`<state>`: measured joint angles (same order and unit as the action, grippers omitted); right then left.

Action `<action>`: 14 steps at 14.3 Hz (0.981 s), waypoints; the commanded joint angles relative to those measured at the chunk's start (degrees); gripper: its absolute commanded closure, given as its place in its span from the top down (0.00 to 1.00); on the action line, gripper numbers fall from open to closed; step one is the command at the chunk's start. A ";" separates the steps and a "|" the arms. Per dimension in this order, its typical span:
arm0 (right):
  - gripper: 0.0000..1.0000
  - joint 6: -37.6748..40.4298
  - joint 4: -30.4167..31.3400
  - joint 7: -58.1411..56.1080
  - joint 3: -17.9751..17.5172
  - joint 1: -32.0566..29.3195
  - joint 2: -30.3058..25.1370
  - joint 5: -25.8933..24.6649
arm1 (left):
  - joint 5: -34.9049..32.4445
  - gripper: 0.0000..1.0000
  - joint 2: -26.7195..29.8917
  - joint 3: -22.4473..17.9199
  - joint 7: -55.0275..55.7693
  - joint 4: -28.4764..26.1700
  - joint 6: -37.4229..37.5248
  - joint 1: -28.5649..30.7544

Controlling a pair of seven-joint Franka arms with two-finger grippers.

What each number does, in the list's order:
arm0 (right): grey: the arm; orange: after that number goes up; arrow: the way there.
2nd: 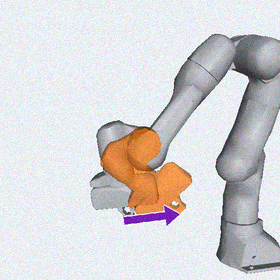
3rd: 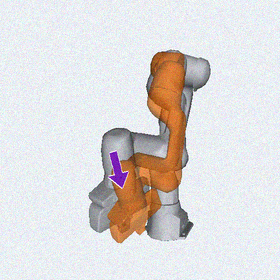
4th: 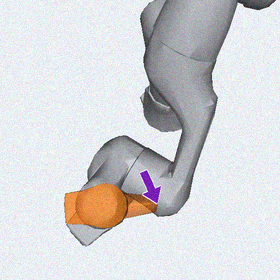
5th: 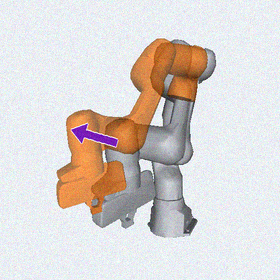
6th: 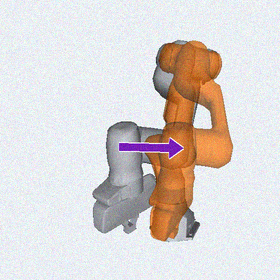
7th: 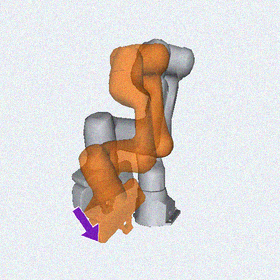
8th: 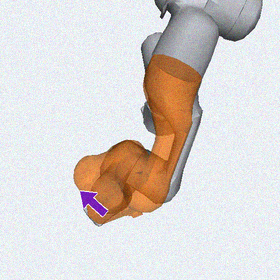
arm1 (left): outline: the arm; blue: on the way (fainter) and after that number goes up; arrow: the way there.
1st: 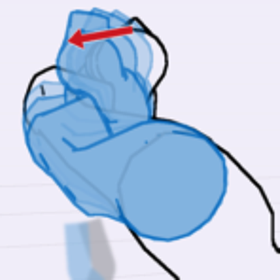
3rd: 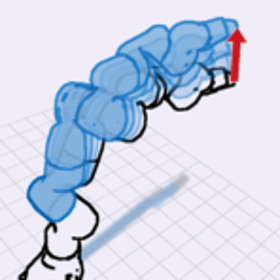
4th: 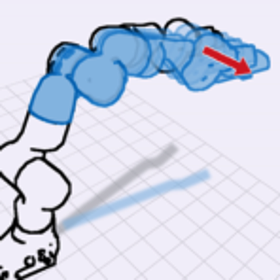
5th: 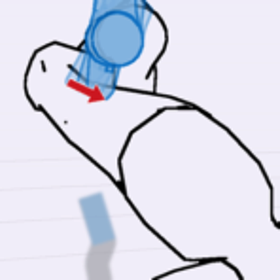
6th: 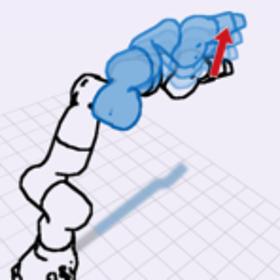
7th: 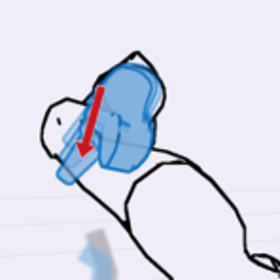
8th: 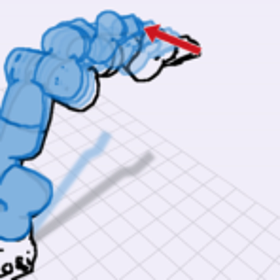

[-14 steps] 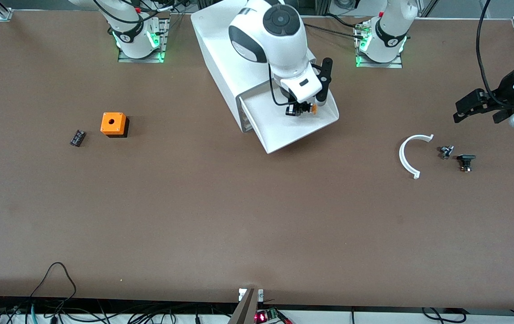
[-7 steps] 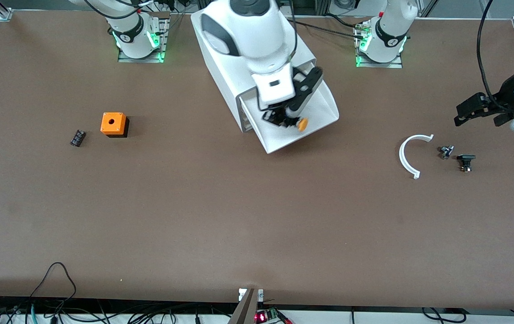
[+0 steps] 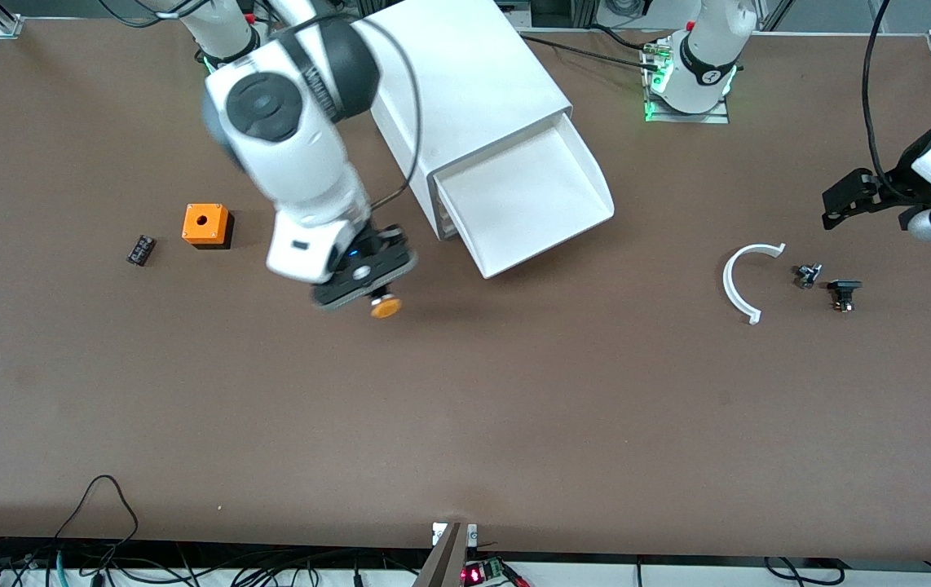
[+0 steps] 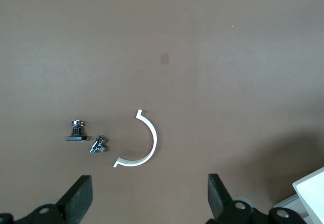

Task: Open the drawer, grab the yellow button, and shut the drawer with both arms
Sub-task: 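Lift the button out and carry it beside the orange box, then lower the button with the right gripper while the left gripper pushes the drawer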

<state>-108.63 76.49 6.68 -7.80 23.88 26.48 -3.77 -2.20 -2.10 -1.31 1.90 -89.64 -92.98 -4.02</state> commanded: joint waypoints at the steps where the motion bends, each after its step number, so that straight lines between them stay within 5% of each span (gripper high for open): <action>1: 0.19 1.40 6.91 3.42 0.85 -4.19 -2.57 -3.77 | -1.67 1.00 -0.80 -0.01 -0.23 1.93 1.58 -0.29; 5: 0.22 -0.08 17.45 4.05 3.59 -9.63 -4.59 -9.05 | -1.58 1.00 -1.32 0.52 -0.40 1.14 1.05 -0.38; 9: 0.22 -5.36 23.79 -0.97 3.59 -14.73 -5.12 -9.06 | -1.58 1.00 -3.78 3.33 2.13 -1.75 -3.32 -1.34; 11: 0.22 -7.11 26.86 -1.23 3.67 -17.37 -5.55 -8.71 | -0.88 1.00 -5.18 3.60 7.56 -4.21 -7.37 -3.45; 14: 0.22 -15.35 36.42 -2.36 3.67 -21.58 -8.79 -9.23 | -0.79 1.00 -8.35 9.55 20.99 -7.99 -14.48 -4.25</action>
<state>-117.62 103.43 5.86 -3.31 5.72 22.89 -12.05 -2.20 -9.00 4.74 14.44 -94.84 -102.97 -7.61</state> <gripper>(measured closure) 0.661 0.000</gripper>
